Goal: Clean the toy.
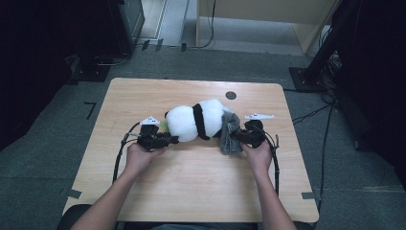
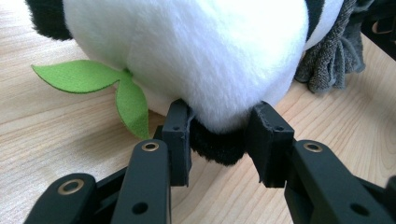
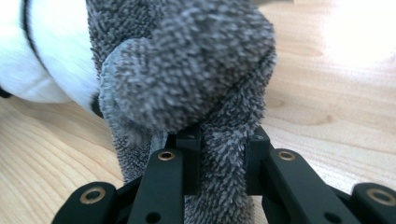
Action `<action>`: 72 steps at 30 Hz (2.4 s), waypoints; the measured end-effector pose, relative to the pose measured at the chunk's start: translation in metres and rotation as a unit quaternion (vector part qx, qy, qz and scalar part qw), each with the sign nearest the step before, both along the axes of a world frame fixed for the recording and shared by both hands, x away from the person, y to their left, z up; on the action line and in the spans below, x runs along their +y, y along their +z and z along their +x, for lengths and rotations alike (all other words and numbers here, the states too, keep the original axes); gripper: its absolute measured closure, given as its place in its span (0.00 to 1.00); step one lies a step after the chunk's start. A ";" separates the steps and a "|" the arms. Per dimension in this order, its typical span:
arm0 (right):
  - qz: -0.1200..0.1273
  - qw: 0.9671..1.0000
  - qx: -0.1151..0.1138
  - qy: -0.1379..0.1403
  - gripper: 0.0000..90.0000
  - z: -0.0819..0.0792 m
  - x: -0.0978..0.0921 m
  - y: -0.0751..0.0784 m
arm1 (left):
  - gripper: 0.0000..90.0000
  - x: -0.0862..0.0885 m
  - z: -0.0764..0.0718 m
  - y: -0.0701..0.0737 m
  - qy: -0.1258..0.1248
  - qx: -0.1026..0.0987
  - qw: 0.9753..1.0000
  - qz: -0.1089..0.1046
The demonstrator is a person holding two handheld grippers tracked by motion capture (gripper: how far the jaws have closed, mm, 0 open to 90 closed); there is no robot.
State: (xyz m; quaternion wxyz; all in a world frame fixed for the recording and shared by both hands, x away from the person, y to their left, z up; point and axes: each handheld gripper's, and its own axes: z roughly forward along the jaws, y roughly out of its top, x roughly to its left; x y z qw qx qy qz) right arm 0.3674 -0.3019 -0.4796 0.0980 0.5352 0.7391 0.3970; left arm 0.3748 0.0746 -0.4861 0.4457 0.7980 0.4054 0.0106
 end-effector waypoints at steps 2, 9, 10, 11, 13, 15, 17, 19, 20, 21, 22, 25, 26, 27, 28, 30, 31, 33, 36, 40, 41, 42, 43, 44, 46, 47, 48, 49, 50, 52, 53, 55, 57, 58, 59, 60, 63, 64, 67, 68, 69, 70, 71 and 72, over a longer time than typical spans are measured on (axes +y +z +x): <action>-0.002 1.000 0.010 -0.002 0.84 0.002 -0.001 -0.003 | 0.70 0.000 0.000 0.000 0.000 -0.001 1.000 0.002; -0.043 0.998 0.046 -0.009 0.84 0.007 -0.004 -0.013 | 0.70 0.001 0.000 0.000 0.000 0.000 1.000 0.003; -0.038 0.998 0.048 -0.011 0.84 0.007 -0.006 -0.013 | 0.70 0.001 0.000 0.000 0.002 0.001 1.000 0.002; -0.038 0.998 0.049 -0.011 0.84 0.007 -0.008 -0.012 | 0.70 0.001 0.000 0.000 0.002 0.001 1.000 0.001; -0.035 0.998 0.043 -0.015 0.84 0.005 -0.011 -0.006 | 0.70 0.001 0.001 0.000 0.002 0.001 1.000 0.001; -0.033 0.999 0.032 -0.021 0.84 0.003 -0.016 0.000 | 0.70 0.001 0.000 0.000 0.002 0.001 1.000 0.001; -0.028 0.999 0.021 -0.031 0.84 0.001 -0.025 0.007 | 0.70 0.001 0.000 0.000 0.002 0.000 1.000 0.002; -0.027 0.999 0.022 -0.040 0.84 0.001 -0.033 0.009 | 0.70 0.001 0.000 0.000 0.001 0.000 1.000 0.003; -0.028 0.998 0.022 -0.046 0.84 0.000 -0.038 0.010 | 0.70 0.001 0.000 0.000 0.001 0.000 1.000 0.003; -0.028 0.998 0.022 -0.052 0.84 0.000 -0.044 0.011 | 0.70 0.001 0.000 0.000 0.001 0.000 1.000 0.003; -0.027 0.998 0.025 -0.056 0.84 0.000 -0.047 0.011 | 0.70 0.001 0.000 0.000 0.001 0.000 1.000 0.003; -0.025 0.997 0.034 -0.071 0.84 0.000 -0.059 0.010 | 0.70 0.001 0.000 0.000 0.000 -0.001 1.000 0.003; -0.026 0.996 0.035 -0.075 0.84 0.000 -0.063 0.010 | 0.70 0.001 0.000 0.000 0.000 -0.001 1.000 0.004; -0.028 0.996 0.037 -0.080 0.84 0.000 -0.066 0.010 | 0.70 0.001 0.000 0.000 0.000 -0.002 1.000 0.004; -0.029 0.995 0.040 -0.084 0.84 0.000 -0.069 0.009 | 0.69 0.001 0.000 0.000 -0.001 -0.002 1.000 0.005; -0.028 0.995 0.050 -0.088 0.84 0.001 -0.075 0.005 | 0.69 0.001 0.000 0.000 -0.001 -0.004 1.000 0.005; -0.028 0.994 0.054 -0.088 0.83 0.001 -0.077 0.003 | 0.69 0.000 0.000 0.000 -0.001 -0.005 1.000 0.006; -0.034 0.994 0.057 -0.087 0.82 0.003 -0.078 -0.001 | 0.69 0.000 0.000 0.000 -0.001 -0.007 1.000 0.006; -0.053 0.993 0.059 -0.085 0.80 0.005 -0.076 -0.006 | 0.68 0.000 0.000 0.000 -0.001 -0.009 1.000 0.006; -0.066 0.993 0.053 -0.081 0.73 0.006 -0.076 -0.009 | 0.67 0.000 0.000 0.000 -0.003 -0.011 1.000 0.007; -0.068 0.993 0.052 -0.080 0.70 0.006 -0.076 -0.009 | 0.67 0.000 0.000 0.000 -0.002 -0.012 1.000 0.007; -0.069 0.993 0.054 -0.080 0.68 0.006 -0.076 -0.010 | 0.67 0.000 0.000 0.000 -0.003 -0.013 1.000 0.007; -0.069 0.993 0.055 -0.080 0.67 0.007 -0.077 -0.010 | 0.67 0.000 0.000 0.000 -0.003 -0.014 1.000 0.008; -0.067 0.993 0.056 -0.079 0.65 0.007 -0.077 -0.011 | 0.66 0.000 0.000 0.000 -0.003 -0.014 1.000 0.008; -0.060 0.993 0.054 -0.082 0.60 0.006 -0.079 -0.011 | 0.65 0.000 -0.001 0.000 -0.004 -0.015 1.000 0.009; -0.056 0.993 0.055 -0.083 0.60 0.006 -0.079 -0.010 | 0.65 0.000 -0.001 0.000 -0.005 -0.017 1.000 0.010; -0.052 0.994 0.056 -0.082 0.60 0.006 -0.080 -0.010 | 0.65 0.000 -0.001 0.000 -0.005 -0.017 1.000 0.010; -0.052 0.994 0.056 -0.080 0.61 0.006 -0.080 -0.011 | 0.65 0.000 -0.001 0.000 -0.005 -0.017 1.000 0.009; -0.052 0.994 0.056 -0.078 0.62 0.007 -0.080 -0.011 | 0.65 0.000 -0.001 0.000 -0.004 -0.017 1.000 0.009; -0.058 0.994 0.055 -0.077 0.62 0.007 -0.079 -0.011 | 0.65 0.001 -0.001 0.000 -0.005 -0.016 1.000 0.010; -0.058 0.994 0.053 -0.079 0.60 0.006 -0.079 -0.010 | 0.65 0.001 -0.001 0.000 -0.004 -0.015 1.000 0.009; -0.052 0.994 0.045 -0.081 0.52 0.006 -0.079 -0.007 | 0.63 0.001 -0.001 0.001 -0.003 -0.016 1.000 0.009; -0.044 0.995 0.031 -0.080 0.46 0.005 -0.080 -0.002 | 0.63 0.001 0.000 0.001 -0.004 -0.018 1.000 0.010; -0.042 0.996 0.024 -0.078 0.45 0.005 -0.078 0.001 | 0.63 0.001 0.000 0.001 -0.004 -0.018 1.000 0.010; -0.040 0.996 0.015 -0.073 0.44 0.004 -0.077 0.005 | 0.63 0.001 0.000 0.001 -0.004 -0.018 1.000 0.010; -0.039 0.997 0.003 -0.065 0.43 0.003 -0.074 0.008 | 0.63 0.001 0.000 0.001 -0.004 -0.019 1.000 0.011; -0.040 0.998 -0.020 -0.046 0.42 0.001 -0.064 0.016 | 0.64 0.001 -0.001 0.002 -0.004 -0.019 1.000 0.010; -0.041 0.998 -0.025 -0.040 0.41 0.001 -0.061 0.018 | 0.64 0.001 -0.001 0.002 -0.003 -0.019 1.000 0.009; -0.045 0.998 -0.040 -0.029 0.39 0.000 -0.052 0.025 | 0.66 0.001 -0.001 0.003 -0.004 -0.021 1.000 0.009; -0.045 0.998 -0.046 -0.028 0.39 -0.001 -0.051 0.028 | 0.67 0.001 -0.001 0.003 -0.004 -0.020 1.000 0.009; -0.043 0.997 -0.053 -0.027 0.38 -0.002 -0.050 0.031 | 0.67 0.001 -0.001 0.003 -0.004 -0.019 1.000 0.008; -0.042 0.997 -0.058 -0.025 0.37 -0.003 -0.050 0.033 | 0.67 0.001 -0.001 0.003 -0.004 -0.018 1.000 0.008; -0.044 0.997 -0.060 -0.026 0.37 -0.004 -0.050 0.035 | 0.67 0.001 0.000 0.003 -0.004 -0.017 1.000 0.007; -0.041 0.997 -0.063 -0.026 0.37 -0.005 -0.050 0.037 | 0.68 0.001 0.000 0.003 -0.004 -0.017 1.000 0.007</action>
